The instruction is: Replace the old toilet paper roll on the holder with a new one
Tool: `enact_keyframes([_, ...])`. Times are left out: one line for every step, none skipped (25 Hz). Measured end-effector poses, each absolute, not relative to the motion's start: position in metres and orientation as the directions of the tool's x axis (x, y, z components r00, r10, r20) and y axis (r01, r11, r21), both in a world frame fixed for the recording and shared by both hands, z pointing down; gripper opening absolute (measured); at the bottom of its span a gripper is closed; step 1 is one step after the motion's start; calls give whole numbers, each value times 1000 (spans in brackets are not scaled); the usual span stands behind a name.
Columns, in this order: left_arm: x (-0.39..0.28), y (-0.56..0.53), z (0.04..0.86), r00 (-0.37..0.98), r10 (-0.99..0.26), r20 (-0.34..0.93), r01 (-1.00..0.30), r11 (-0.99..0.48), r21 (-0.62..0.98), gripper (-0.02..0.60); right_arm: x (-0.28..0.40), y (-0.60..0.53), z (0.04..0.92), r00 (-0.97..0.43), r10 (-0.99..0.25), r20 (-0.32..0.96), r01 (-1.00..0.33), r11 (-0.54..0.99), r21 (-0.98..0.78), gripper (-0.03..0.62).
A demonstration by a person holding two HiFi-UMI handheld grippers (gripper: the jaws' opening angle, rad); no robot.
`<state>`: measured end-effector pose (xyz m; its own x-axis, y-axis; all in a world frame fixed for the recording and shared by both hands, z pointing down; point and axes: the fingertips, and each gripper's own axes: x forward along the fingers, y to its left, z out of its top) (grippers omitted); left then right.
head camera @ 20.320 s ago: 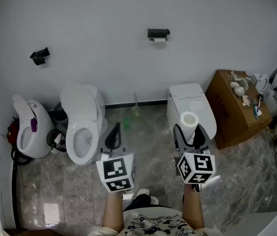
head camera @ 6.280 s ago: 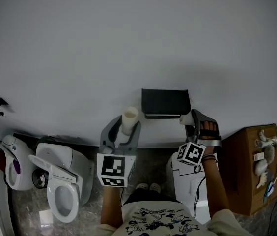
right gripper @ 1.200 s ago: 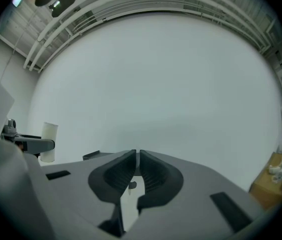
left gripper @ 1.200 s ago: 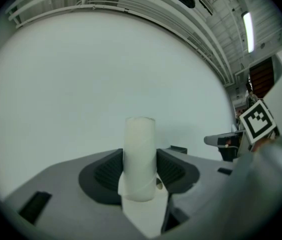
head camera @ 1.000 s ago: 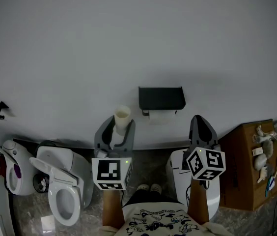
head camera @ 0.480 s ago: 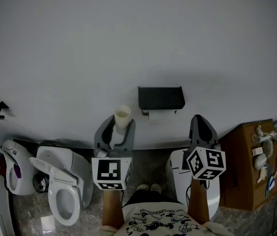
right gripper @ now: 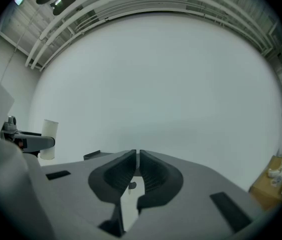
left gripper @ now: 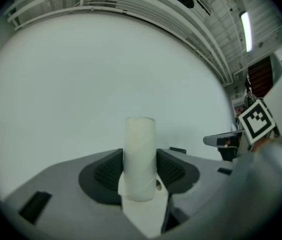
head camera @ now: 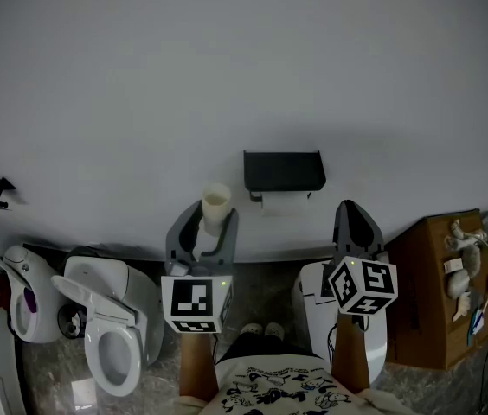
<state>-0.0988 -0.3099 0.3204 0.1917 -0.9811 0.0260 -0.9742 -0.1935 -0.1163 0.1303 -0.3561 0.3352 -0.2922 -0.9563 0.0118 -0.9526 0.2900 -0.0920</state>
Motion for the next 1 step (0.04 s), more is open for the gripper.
enact_keyframes([-99,-309,320,192,-981,25,-974,-193,-118,206,130,-356,335,-293,-956,12,-952,291,-91,35])
